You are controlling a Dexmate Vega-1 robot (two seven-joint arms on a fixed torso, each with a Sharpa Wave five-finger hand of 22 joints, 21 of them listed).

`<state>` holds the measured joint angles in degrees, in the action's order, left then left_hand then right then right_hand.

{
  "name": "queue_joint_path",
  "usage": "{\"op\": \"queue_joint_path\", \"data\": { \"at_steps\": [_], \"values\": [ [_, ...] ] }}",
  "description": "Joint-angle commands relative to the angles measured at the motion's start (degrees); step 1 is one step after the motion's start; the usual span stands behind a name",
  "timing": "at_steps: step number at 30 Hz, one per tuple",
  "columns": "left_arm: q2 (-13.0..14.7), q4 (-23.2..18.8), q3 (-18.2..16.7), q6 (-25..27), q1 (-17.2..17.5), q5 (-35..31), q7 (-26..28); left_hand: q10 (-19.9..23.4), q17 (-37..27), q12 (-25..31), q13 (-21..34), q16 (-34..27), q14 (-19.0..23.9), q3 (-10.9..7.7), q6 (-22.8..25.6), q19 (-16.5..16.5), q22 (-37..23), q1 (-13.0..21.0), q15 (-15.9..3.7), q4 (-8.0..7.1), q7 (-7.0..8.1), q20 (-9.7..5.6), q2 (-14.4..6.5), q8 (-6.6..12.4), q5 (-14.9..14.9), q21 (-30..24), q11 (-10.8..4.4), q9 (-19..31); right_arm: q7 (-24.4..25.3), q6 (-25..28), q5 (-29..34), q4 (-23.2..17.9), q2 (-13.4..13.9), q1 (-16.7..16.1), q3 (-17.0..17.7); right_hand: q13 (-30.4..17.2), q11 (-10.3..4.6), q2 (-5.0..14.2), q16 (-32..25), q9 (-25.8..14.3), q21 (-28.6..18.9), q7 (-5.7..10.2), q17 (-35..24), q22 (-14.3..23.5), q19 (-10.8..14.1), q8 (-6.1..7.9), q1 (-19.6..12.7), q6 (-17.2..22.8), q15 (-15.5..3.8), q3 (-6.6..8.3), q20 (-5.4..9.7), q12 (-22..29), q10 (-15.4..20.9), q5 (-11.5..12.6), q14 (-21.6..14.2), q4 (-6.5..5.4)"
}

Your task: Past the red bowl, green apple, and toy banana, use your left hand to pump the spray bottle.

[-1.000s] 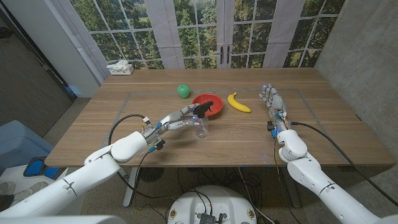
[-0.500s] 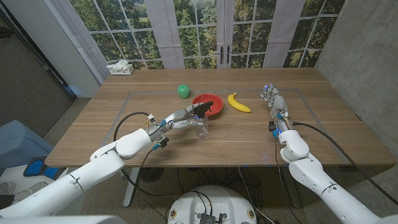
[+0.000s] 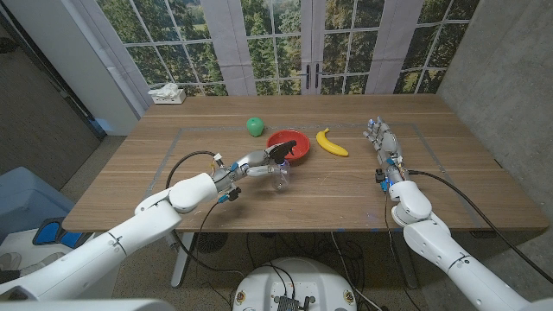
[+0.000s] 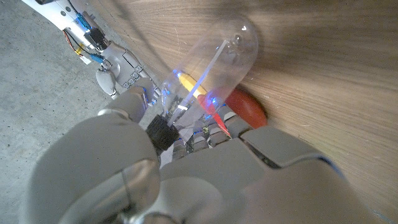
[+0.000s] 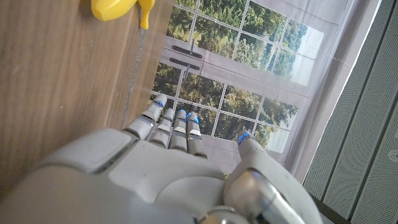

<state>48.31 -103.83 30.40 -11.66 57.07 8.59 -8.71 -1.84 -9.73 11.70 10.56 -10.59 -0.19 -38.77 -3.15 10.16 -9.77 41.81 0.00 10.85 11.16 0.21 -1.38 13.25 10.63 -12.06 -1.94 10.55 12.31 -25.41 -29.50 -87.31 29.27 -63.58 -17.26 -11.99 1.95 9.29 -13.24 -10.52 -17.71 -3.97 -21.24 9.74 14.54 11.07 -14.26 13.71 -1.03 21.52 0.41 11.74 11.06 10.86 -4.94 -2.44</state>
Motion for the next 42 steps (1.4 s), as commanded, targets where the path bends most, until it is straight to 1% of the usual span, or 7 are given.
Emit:
{"op": "queue_joint_path", "data": {
  "at_steps": [1,11,22,27,34,38,42],
  "values": [
    [-1.3,1.8,2.5,1.0,-4.1,1.1,-4.2,0.6,-0.2,0.6,0.1,-0.1,0.9,-0.73,0.6,0.0,-0.2,1.5,0.26,0.13,0.64,0.48,-0.4,0.29,0.4,0.2,0.23,0.1,0.0,-0.2,-0.5,0.7,-0.1,0.1,0.4,0.0,-0.05,0.24,-0.5,-0.1,0.0,-0.15,-0.2,0.2,0.5,0.32,0.2,0.5,0.28,0.06,-0.15,0.3,0.6,-0.2,-0.5,0.46],
    [-2.5,2.9,3.5,1.9,-5.7,4.2,-6.7,3.0,-0.2,0.9,0.2,-0.4,3.4,-2.6,3.9,1.0,-0.3,7.8,0.42,0.29,1.4,1.13,-4.1,0.97,0.8,0.2,-0.12,0.3,0.3,-0.3,-0.1,1.2,-0.2,0.3,0.4,0.0,-0.14,0.16,-0.6,-0.1,0.1,-0.31,-0.1,0.2,0.9,0.32,0.4,0.6,0.38,0.05,-0.3,0.3,0.7,-0.2,-0.8,0.53],
    [-4.6,5.1,3.7,5.4,-6.1,14.9,-11.6,9.4,-1.4,2.1,0.6,-2.1,13.4,-7.55,9.8,2.3,-1.8,24.3,-4.16,0.01,1.51,3.2,-10.7,1.55,0.9,-1.5,-1.37,0.7,0.9,-0.1,0.4,1.5,-0.3,0.7,0.3,0.0,-0.01,0.13,-0.7,-0.1,0.3,-0.36,0.0,0.2,1.0,0.29,0.5,0.6,0.41,0.06,-0.35,0.3,0.8,-0.2,-0.9,0.61],
    [-5.8,6.5,3.7,6.5,-6.0,19.7,-13.3,13.2,-3.3,3.2,0.8,-3.7,17.5,-10.44,19.0,3.0,-4.0,34.1,-6.59,-0.49,1.44,3.41,-10.8,3.55,1.2,-4.6,-1.9,0.7,1.5,0.2,0.8,1.0,-0.2,0.6,0.3,0.0,-0.03,0.11,-0.6,-0.1,0.4,-0.36,0.0,0.2,1.1,0.28,0.5,0.7,0.4,0.07,-0.38,0.3,0.8,-0.2,-0.9,0.65],
    [-6.2,6.6,3.6,6.8,-5.4,21.5,-12.5,16.1,-6.0,4.1,1.0,-6.2,22.1,-10.45,27.8,4.9,-6.8,41.3,-8.06,-0.82,1.47,4.76,-10.9,4.56,1.1,-9.5,-2.35,0.5,2.0,0.4,1.2,0.6,-0.1,0.4,0.4,0.0,-0.1,0.07,-0.6,-0.1,0.6,-0.37,0.1,0.2,1.1,0.26,0.6,0.7,0.47,0.07,-0.39,0.2,0.7,-0.3,-0.9,0.7],
    [-6.7,6.4,3.4,8.4,-4.8,24.5,-12.6,17.5,-7.3,4.5,1.1,-6.7,23.3,-10.32,33.2,5.2,-9.1,46.1,-9.0,0.24,1.43,5.45,-10.1,4.75,2.5,-13.2,-2.85,0.3,1.7,0.4,0.9,0.4,0.2,0.1,0.6,0.0,-0.07,0.05,-0.6,-0.1,0.7,-0.39,0.1,0.2,1.1,0.27,0.6,0.7,0.51,0.06,-0.37,0.2,0.8,-0.3,-0.9,0.73],
    [-6.9,5.9,3.1,10.2,-4.5,27.5,-13.0,19.5,-8.8,5.2,1.2,-7.9,26.6,-9.06,37.3,5.6,-11.6,50.9,-10.31,0.81,1.43,4.65,-8.7,4.06,5.1,-17.7,-3.17,0.2,1.9,0.3,0.8,0.2,0.2,-0.2,0.7,0.0,-0.12,0.04,-0.6,-0.1,0.8,-0.42,0.1,0.2,1.1,0.26,0.7,0.7,0.45,0.06,-0.37,0.2,0.8,-0.3,-0.9,0.77]
  ]
}}
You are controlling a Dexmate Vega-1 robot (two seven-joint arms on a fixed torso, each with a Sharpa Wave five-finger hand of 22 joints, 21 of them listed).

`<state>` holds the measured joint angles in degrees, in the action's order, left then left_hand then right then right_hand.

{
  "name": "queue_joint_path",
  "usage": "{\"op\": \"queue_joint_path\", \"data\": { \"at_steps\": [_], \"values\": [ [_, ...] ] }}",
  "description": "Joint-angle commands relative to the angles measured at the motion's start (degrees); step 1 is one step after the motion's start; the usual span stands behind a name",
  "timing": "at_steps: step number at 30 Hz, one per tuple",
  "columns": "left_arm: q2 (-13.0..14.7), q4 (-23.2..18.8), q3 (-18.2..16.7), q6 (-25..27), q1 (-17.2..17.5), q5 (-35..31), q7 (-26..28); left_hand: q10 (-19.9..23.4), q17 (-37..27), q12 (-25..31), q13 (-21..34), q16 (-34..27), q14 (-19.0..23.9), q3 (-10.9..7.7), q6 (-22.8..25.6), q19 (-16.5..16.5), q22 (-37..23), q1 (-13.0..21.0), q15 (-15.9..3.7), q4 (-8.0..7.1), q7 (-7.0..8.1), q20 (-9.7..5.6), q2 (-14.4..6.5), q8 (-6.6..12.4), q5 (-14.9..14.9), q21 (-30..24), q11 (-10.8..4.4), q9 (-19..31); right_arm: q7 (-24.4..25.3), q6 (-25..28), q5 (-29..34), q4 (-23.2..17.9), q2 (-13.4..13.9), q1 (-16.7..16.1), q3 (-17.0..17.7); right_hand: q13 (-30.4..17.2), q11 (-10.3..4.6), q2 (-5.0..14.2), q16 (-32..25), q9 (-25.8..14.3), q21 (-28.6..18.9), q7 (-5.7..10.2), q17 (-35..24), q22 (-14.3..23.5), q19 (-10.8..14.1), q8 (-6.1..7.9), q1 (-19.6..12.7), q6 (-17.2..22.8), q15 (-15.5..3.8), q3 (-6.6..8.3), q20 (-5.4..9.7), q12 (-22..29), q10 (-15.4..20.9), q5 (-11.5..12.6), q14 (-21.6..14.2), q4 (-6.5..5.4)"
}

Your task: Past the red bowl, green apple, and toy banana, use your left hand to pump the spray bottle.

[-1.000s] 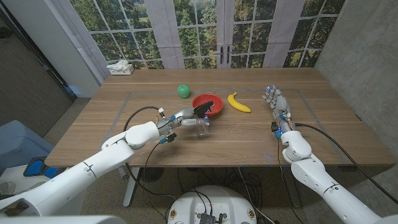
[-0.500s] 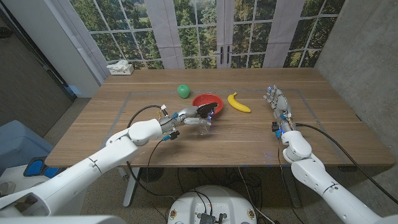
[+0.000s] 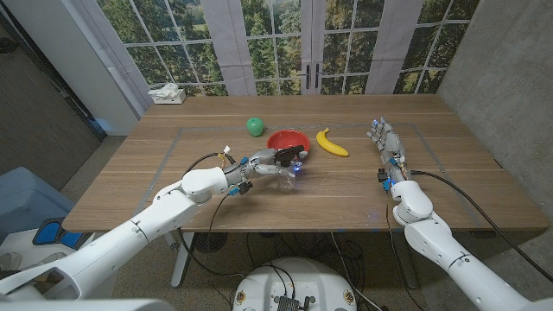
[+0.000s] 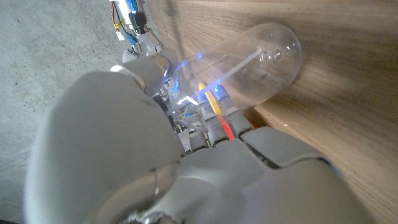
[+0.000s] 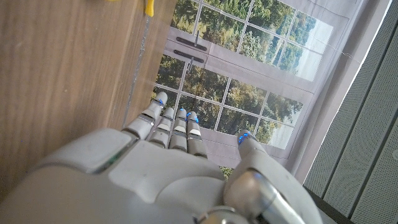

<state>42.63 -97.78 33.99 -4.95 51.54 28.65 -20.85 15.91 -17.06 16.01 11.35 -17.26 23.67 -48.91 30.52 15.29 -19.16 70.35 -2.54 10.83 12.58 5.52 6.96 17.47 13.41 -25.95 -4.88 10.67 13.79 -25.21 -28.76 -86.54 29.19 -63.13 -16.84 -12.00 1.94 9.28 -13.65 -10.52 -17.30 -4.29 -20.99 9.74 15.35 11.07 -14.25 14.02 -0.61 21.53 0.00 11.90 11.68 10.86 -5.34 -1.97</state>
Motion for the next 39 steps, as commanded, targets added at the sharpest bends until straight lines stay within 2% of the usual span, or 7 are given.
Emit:
{"op": "queue_joint_path", "data": {
  "at_steps": [1,8,13,25,32,36,39],
  "values": [
    [-1.4,0.1,-0.4,3.1,0.9,7.6,-1.4,2.2,-2.2,1.1,0.5,-1.7,3.8,1.7,5.2,0.6,-3.0,24.0,-8.32,0.88,-0.01,-1.15,-16.5,-0.35,3.5,-5.4,-0.38,0.1,0.6,0.2,0.2,-0.7,0.3,-0.7,0.4,0.0,-0.12,0.04,-0.2,-0.1,0.4,-0.08,-0.1,0.2,0.2,0.26,0.7,0.4,0.03,0.06,0.03,0.1,0.2,-0.3,-0.5,0.3],
    [-1.6,-0.4,-0.7,3.3,1.7,9.2,-0.8,6.5,-7.0,2.9,1.3,-4.2,7.6,5.22,16.8,1.6,-7.3,29.8,-9.08,0.97,-1.14,-3.04,-14.0,-0.27,8.8,-15.0,-1.69,0.2,0.6,0.4,0.1,-0.9,0.4,-0.9,0.4,0.0,0.01,0.03,-0.2,-0.1,0.6,-0.04,-0.1,0.2,0.3,0.26,0.7,0.4,0.05,0.06,0.02,0.1,0.2,-0.3,-0.4,0.36],
    [-1.6,-0.8,-0.9,4.2,2.2,10.3,0.0,8.3,-8.7,3.5,2.0,-5.2,7.9,5.8,22.2,1.4,-8.4,30.2,-8.84,0.96,-4.24,-2.85,-13.6,0.81,10.4,-17.9,-1.9,0.5,0.5,0.5,0.1,-0.9,0.5,-0.8,0.4,0.0,-0.04,0.01,-0.2,-0.1,0.7,-0.09,0.0,0.2,0.3,0.25,0.8,0.4,0.07,0.06,0.02,0.1,0.2,-0.3,-0.5,0.41],
    [-2.7,0.6,-1.4,5.9,2.2,15.5,-2.2,11.5,-10.8,4.1,2.9,-6.9,8.8,6.05,24.7,-0.4,-9.5,29.8,-7.36,0.79,-8.71,-1.33,-12.5,0.31,14.0,-21.9,-0.71,1.4,-0.4,0.3,-0.4,-0.4,0.5,-0.5,0.3,0.0,-0.03,0.02,-0.2,-0.1,0.9,-0.08,0.0,0.2,0.4,0.24,0.9,0.5,0.04,0.09,0.02,0.0,0.3,-0.3,-0.5,0.5],
    [-3.1,1.8,-0.6,5.1,1.2,14.7,-4.3,9.9,-10.5,2.6,4.4,-5.8,7.3,10.22,18.0,-2.8,-7.3,18.2,-3.87,-4.54,-12.2,0.4,-16.2,-1.59,16.2,-25.0,1.6,5.0,-0.5,0.3,-0.5,-0.2,0.6,-0.4,0.4,0.0,-0.04,0.03,-0.2,-0.1,1.1,-0.1,0.1,0.2,0.5,0.25,1.0,0.5,-0.04,0.12,0.03,0.1,0.4,-0.3,-0.5,0.59],
    [-3.1,1.9,-0.2,6.0,0.5,14.8,-5.0,7.7,-10.2,2.2,5.8,-3.7,6.3,13.6,14.6,-3.2,-3.4,5.6,-2.27,-11.2,-12.66,1.83,-17.8,-1.64,10.1,-26.6,3.11,8.5,-0.7,0.2,-0.7,0.1,0.6,-0.3,0.5,0.0,-0.06,0.04,-0.2,-0.1,1.2,-0.07,0.1,0.2,0.6,0.24,1.0,0.5,0.14,0.12,0.03,0.1,0.5,-0.3,-0.6,0.61],
    [-3.1,1.8,0.0,4.9,0.5,13.2,-4.2,6.7,-9.2,1.8,6.3,-2.6,6.2,14.63,12.2,-2.2,-1.4,0.9,-2.1,-12.15,-12.34,1.88,-16.5,-1.44,7.1,-27.1,3.03,10.3,-0.8,0.2,-0.8,0.4,0.5,-0.2,0.5,0.0,-0.03,0.04,-0.2,-0.1,1.3,-0.05,0.2,0.2,0.6,0.25,1.1,0.6,0.03,0.12,0.07,0.0,0.5,-0.3,-0.6,0.62]
  ]
}}
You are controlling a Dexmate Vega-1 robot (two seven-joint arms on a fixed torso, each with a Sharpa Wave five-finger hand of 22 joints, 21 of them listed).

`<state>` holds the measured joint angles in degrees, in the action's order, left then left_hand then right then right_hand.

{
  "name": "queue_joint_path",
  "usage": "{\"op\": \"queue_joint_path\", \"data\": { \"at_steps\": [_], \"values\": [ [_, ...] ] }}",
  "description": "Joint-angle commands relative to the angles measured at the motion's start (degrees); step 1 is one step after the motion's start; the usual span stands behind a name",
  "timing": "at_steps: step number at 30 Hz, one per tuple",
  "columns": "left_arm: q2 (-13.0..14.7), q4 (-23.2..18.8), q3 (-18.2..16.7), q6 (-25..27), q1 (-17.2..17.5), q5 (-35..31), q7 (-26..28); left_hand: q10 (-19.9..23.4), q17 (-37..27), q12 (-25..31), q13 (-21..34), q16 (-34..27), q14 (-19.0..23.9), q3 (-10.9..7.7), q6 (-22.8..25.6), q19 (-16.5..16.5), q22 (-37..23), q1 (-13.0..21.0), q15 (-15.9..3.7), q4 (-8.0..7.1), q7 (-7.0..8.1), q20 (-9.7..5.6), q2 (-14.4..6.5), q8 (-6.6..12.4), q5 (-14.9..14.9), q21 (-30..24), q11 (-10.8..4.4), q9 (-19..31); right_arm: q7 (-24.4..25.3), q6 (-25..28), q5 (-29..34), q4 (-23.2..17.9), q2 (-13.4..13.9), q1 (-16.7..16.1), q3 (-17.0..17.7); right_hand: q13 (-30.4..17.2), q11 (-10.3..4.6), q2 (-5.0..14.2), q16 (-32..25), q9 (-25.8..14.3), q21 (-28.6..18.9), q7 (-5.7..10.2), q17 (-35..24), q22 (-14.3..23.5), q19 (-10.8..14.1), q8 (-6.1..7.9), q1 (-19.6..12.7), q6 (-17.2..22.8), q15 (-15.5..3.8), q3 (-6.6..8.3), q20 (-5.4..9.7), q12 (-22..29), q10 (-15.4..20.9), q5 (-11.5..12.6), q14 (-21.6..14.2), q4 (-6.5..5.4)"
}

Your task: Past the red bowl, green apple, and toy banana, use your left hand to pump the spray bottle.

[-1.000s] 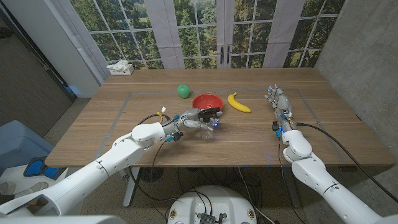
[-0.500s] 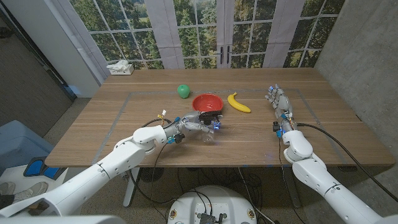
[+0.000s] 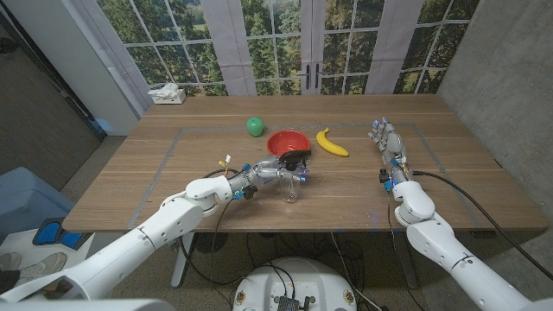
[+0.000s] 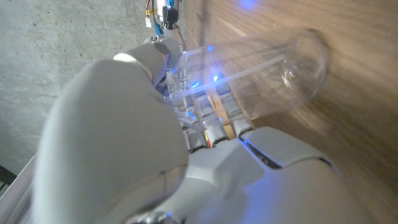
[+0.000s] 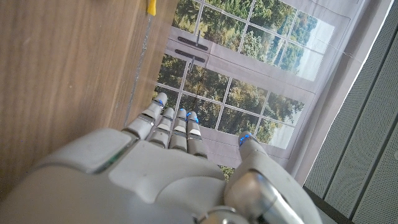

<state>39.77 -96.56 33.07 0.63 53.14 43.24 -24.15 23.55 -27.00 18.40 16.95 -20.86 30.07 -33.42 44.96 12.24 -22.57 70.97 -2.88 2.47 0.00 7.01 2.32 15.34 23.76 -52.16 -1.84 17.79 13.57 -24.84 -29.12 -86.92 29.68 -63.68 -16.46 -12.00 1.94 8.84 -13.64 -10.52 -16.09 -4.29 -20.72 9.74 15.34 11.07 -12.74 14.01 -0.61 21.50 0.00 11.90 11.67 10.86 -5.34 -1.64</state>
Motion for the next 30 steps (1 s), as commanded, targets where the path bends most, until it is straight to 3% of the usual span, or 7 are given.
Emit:
{"op": "queue_joint_path", "data": {
  "at_steps": [1,7,10,14,21,27,30],
  "values": [
    [-0.1,0.2,0.9,-1.1,-1.0,-2.4,0.0,-1.1,0.9,-0.6,0.8,1.1,0.0,-0.62,-2.7,1.5,2.6,-0.9,-1.79,-4.13,0.45,0.34,-12.0,0.93,-4.1,-1.1,-0.08,3.7,-0.5,-0.2,-0.4,0.9,0.0,0.4,0.1,0.0,-0.03,0.49,-0.2,-0.1,0.1,-0.06,-0.1,0.2,0.6,0.25,-0.4,0.6,0.07,0.15,0.07,0.1,0.5,-0.3,-0.6,0.29],
    [-0.3,-1.3,0.8,-2.5,-0.2,-5.6,4.6,0.9,3.4,-0.3,1.7,1.4,4.9,-0.1,-6.7,6.5,6.3,-7.4,-4.14,-3.68,0.77,-1.88,-11.8,2.82,-10.2,-3.5,-1.35,7.9,-1.0,-0.2,-0.9,1.6,-0.1,0.8,0.0,0.0,-0.12,0.5,-0.2,-0.1,0.2,-0.02,-0.1,0.2,0.8,0.25,-0.4,0.6,0.0,0.16,0.05,0.0,0.4,-0.3,-0.7,0.33],
    [-1.0,-1.0,0.7,-3.7,-0.1,-5.7,4.9,7.1,5.8,1.0,1.5,-0.3,14.8,-4.24,-9.5,13.8,9.1,-7.5,-8.03,0.39,1.14,-6.55,-13.5,4.92,-12.9,-8.1,-2.73,11.7,-1.1,-0.3,-1.0,1.9,-0.2,1.0,0.0,0.0,-0.07,0.49,-0.3,-0.1,0.2,-0.06,-0.1,0.2,0.9,0.26,-0.4,0.7,0.01,0.17,0.06,0.0,0.4,-0.3,-0.8,0.35],
    [-1.3,-1.1,0.8,-4.7,-0.2,-6.9,5.7,13.2,7.3,2.4,1.6,-2.2,24.6,-10.49,-11.0,19.8,11.5,-6.3,-9.8,2.14,1.98,-10.57,-14.2,5.52,-13.2,-11.3,-3.74,13.2,-1.2,-0.4,-1.1,2.1,-0.2,1.1,0.0,0.0,0.09,0.46,-0.3,-0.1,0.3,-0.1,0.0,0.2,0.9,0.26,-0.3,0.7,0.05,0.16,0.03,0.0,0.6,-0.3,-0.8,0.38],
    [-1.5,-1.1,0.9,-3.4,-1.0,-5.3,4.4,15.0,6.4,3.6,3.2,-2.6,26.1,-18.77,-15.0,18.0,10.2,0.1,-9.66,2.28,2.03,-11.27,-15.3,1.04,-12.8,-13.4,-5.22,10.0,-1.2,-0.8,-1.1,2.4,-0.2,1.0,0.1,0.0,0.03,0.42,-0.3,-0.1,0.4,-0.06,0.0,0.2,1.0,0.3,-0.3,0.8,0.07,0.16,-0.02,0.0,0.6,-0.3,-0.8,0.45],
    [-2.5,0.1,0.9,-1.1,-1.9,-0.3,0.4,18.3,-3.6,10.0,9.7,-9.7,26.8,-19.82,-3.5,15.3,8.8,7.7,-9.36,3.16,-4.53,-10.32,-15.1,-0.86,-13.9,-17.5,-4.11,5.2,-1.5,-1.1,-1.4,2.6,-0.2,0.9,0.2,0.0,0.02,0.45,-0.3,-0.1,0.6,0.04,0.1,0.2,1.1,0.29,-0.2,0.9,0.05,0.19,0.02,0.0,0.6,-0.3,-0.8,0.51],
    [-2.8,0.5,0.8,-0.8,-2.0,0.6,-0.2,15.4,-21.2,16.6,20.4,-22.4,21.1,-17.72,0.6,15.1,8.7,13.2,-8.53,2.66,-7.77,-10.16,-14.8,-4.14,-13.6,-17.7,-1.83,2.4,-1.6,-1.1,-1.5,2.7,-0.2,0.9,0.2,0.0,0.0,0.47,-0.2,-0.1,0.6,0.13,0.1,0.2,1.1,0.28,-0.2,0.9,0.03,0.21,0.02,0.0,0.6,-0.3,-0.8,0.53]
  ]
}}
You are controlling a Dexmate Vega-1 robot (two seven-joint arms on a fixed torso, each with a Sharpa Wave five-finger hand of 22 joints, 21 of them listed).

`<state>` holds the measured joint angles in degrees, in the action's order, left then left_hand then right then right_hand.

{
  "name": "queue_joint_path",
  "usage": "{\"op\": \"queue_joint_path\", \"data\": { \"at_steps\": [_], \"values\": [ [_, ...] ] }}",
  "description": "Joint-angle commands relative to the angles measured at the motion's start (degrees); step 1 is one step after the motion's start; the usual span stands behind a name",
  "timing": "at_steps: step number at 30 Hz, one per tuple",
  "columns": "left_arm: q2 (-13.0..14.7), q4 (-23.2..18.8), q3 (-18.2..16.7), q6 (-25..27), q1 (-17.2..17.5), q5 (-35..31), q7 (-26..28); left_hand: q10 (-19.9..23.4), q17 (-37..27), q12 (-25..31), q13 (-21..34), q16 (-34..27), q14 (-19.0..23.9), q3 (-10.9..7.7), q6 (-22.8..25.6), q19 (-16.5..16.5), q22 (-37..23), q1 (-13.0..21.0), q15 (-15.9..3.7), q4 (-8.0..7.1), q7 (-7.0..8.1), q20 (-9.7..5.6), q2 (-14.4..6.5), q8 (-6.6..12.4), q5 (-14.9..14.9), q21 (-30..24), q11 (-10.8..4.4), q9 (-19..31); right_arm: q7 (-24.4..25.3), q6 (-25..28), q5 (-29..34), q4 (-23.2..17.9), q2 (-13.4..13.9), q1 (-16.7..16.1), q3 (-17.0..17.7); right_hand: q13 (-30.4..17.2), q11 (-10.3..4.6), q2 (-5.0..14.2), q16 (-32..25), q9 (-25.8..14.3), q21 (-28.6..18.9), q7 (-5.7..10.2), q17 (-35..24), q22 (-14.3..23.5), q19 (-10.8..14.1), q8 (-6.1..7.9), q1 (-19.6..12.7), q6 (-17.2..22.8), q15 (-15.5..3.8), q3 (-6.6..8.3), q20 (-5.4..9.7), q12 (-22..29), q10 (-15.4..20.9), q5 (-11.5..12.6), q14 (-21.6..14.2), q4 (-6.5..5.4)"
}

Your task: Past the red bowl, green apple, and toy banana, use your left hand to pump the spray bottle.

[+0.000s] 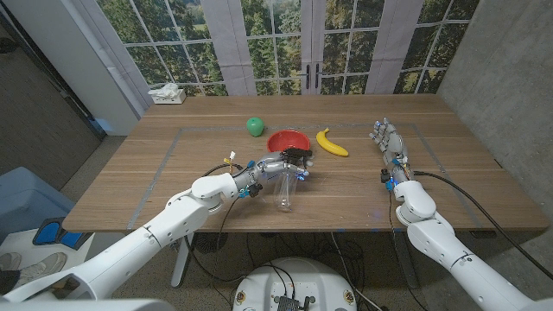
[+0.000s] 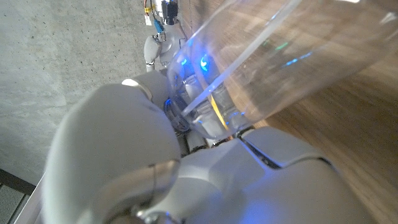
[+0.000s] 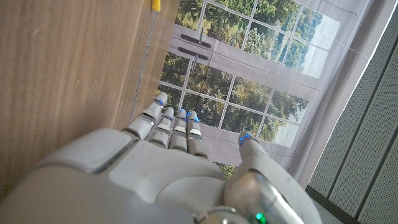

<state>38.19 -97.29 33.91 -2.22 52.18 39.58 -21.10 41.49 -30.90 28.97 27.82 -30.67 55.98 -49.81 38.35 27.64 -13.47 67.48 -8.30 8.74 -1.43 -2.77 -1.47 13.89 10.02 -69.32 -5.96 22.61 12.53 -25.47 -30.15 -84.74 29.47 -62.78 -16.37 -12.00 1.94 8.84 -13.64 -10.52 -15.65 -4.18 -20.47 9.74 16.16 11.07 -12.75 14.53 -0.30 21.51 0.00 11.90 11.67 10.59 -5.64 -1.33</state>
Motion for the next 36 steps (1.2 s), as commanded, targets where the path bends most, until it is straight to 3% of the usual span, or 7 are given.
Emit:
{"op": "queue_joint_path", "data": {
  "at_steps": [1,4,8,9,13,21,36],
  "values": [
    [-1.3,1.1,-0.2,2.1,-0.8,4.7,-2.9,-3.5,-20.3,7.1,11.4,-14.8,-5.9,-1.18,7.6,-0.5,-0.3,17.4,-2.99,-3.92,-6.22,-0.38,-11.3,-2.87,0.3,-0.2,2.95,-2.8,-0.1,-0.3,-0.4,0.4,-0.1,-0.1,0.2,0.0,0.01,0.48,-0.2,-0.1,0.2,0.03,-0.2,0.2,0.3,0.28,-0.2,0.4,-0.41,0.21,0.03,0.0,0.6,0.0,-0.5,0.23],
    [-1.2,1.2,0.1,2.6,-1.2,4.6,-3.6,-4.6,-23.2,8.6,13.8,-16.9,-7.8,-0.63,8.0,-0.6,-0.6,18.4,-2.7,-3.95,-7.1,-0.34,-11.3,-3.01,0.3,-0.5,4.1,-3.3,-0.3,-0.4,-0.5,0.5,0.0,-0.2,0.3,0.0,0.02,0.5,-0.3,-0.1,0.3,0.07,-0.1,0.2,0.3,0.28,-0.2,0.4,-0.29,0.24,0.03,0.0,0.7,0.0,-0.5,0.27],
    [-1.5,1.1,0.0,1.7,-0.9,4.4,-3.3,-5.4,-26.6,10.3,16.2,-19.6,-8.9,-0.01,9.8,-0.5,-0.9,19.2,-2.6,-4.17,-6.79,-0.31,-11.3,-2.6,0.5,-0.9,4.02,-3.6,-0.5,-0.5,-0.6,0.5,0.1,-0.2,0.3,0.0,-0.02,0.51,-0.2,-0.1,0.4,0.04,-0.1,0.2,0.3,0.27,-0.2,0.4,-0.28,0.25,0.03,0.0,0.7,0.0,-0.5,0.29],
    [-1.7,1.1,-0.1,1.6,-0.7,4.8,-3.3,-5.9,-28.1,11.6,18.0,-20.4,-11.1,1.12,11.1,-1.1,-1.3,20.2,-2.83,-2.11,-6.68,-0.67,-10.7,-2.37,0.6,-1.6,4.04,-3.5,-0.5,-0.5,-0.6,0.5,0.1,-0.2,0.3,0.0,-0.02,0.52,-0.3,-0.1,0.4,0.03,-0.1,0.2,0.3,0.27,-0.2,0.4,-0.29,0.25,0.04,0.0,0.6,0.0,-0.5,0.29],
    [-1.8,0.2,-0.5,0.9,0.2,4.3,-1.5,-6.6,-30.9,13.4,20.4,-22.9,-12.7,2.27,14.1,-1.7,-1.7,21.3,-2.89,-1.57,-6.79,-0.42,-10.9,-1.42,1.3,-2.2,3.99,-2.8,-0.5,-0.6,-0.7,0.5,0.1,-0.3,0.4,0.0,-0.01,0.53,-0.3,-0.1,0.5,0.05,-0.1,0.2,0.4,0.28,-0.1,0.4,-0.31,0.27,0.03,0.0,0.7,0.0,-0.6,0.31],
    [-1.2,-1.7,-1.1,-0.1,1.2,3.1,1.0,-7.5,-32.4,15.3,22.9,-24.5,-14.9,3.08,15.3,-2.3,-1.9,22.5,-2.96,-1.79,-5.87,-0.34,-11.0,-1.13,2.1,-2.6,4.27,-1.7,-0.8,-0.7,-0.9,0.1,0.4,-0.7,0.6,0.0,0.05,0.55,-0.2,-0.1,0.6,0.05,-0.1,0.2,0.4,0.26,-0.1,0.5,-0.35,0.31,0.03,0.0,0.7,0.0,-0.5,0.36],
    [2.7,-9.0,-3.1,0.0,3.7,-1.4,8.6,-6.6,-32.8,16.4,23.1,-26.2,-14.6,3.79,15.9,-2.0,-2.4,23.4,-3.6,-2.2,-6.08,-0.34,-11.0,-1.07,2.6,-3.6,4.34,-0.6,-1.1,-1.2,-0.3,-0.6,0.6,-0.7,0.4,0.0,-0.03,0.51,-0.2,-0.1,0.9,0.03,0.0,0.3,0.5,0.24,0.0,0.5,-0.28,0.34,0.0,0.0,0.6,0.0,-0.6,0.46]
  ]
}}
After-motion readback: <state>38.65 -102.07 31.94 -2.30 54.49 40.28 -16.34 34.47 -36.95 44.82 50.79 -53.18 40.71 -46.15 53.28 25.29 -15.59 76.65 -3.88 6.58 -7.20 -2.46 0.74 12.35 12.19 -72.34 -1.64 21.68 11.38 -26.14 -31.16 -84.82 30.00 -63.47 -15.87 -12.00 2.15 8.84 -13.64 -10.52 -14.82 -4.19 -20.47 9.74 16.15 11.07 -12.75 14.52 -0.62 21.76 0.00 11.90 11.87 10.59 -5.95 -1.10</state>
